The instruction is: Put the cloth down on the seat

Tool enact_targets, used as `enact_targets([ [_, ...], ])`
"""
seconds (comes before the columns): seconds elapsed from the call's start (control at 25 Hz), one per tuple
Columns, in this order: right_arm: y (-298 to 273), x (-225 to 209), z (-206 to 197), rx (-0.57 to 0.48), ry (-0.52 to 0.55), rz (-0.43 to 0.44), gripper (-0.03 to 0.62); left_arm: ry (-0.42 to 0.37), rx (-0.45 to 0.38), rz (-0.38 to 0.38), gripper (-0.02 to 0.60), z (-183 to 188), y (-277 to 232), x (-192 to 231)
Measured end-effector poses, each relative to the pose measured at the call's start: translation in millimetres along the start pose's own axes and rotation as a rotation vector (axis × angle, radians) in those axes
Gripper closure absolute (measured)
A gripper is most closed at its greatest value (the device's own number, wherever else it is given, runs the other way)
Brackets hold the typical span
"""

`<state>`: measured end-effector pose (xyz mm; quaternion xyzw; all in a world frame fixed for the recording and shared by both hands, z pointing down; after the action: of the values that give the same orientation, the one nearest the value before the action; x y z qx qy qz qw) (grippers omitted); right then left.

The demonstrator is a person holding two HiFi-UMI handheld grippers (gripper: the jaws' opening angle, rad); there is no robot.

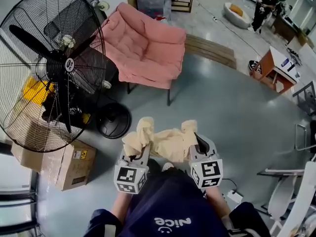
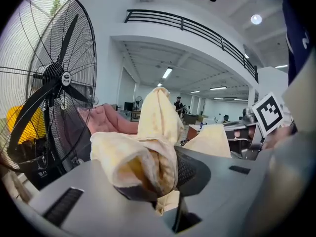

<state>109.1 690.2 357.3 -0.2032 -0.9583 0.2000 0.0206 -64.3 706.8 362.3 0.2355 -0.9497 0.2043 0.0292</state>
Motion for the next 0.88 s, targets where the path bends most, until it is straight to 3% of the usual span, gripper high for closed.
enact_targets([
  [0.32, -19.8, 3.1, 5.6, -0.006, 0.0, 0.013, 0.534, -0.001, 0.036, -0.036, 0.495, -4.6, -20.1, 5.7],
  [0.88, -133.8, -9.6, 60.9, 0.0, -0.003, -0.072, 0.534, 0.002, 0.028, -0.13, 0.495, 49.6, -123.8, 102.6],
])
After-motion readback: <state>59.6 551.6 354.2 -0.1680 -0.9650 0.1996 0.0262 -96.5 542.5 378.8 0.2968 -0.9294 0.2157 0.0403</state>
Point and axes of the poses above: the fingertips, and each gripper's own axes: y backward along the fingers, x to its left, z out of its top, the point moved 1 cm from there along y, backward along the fingers
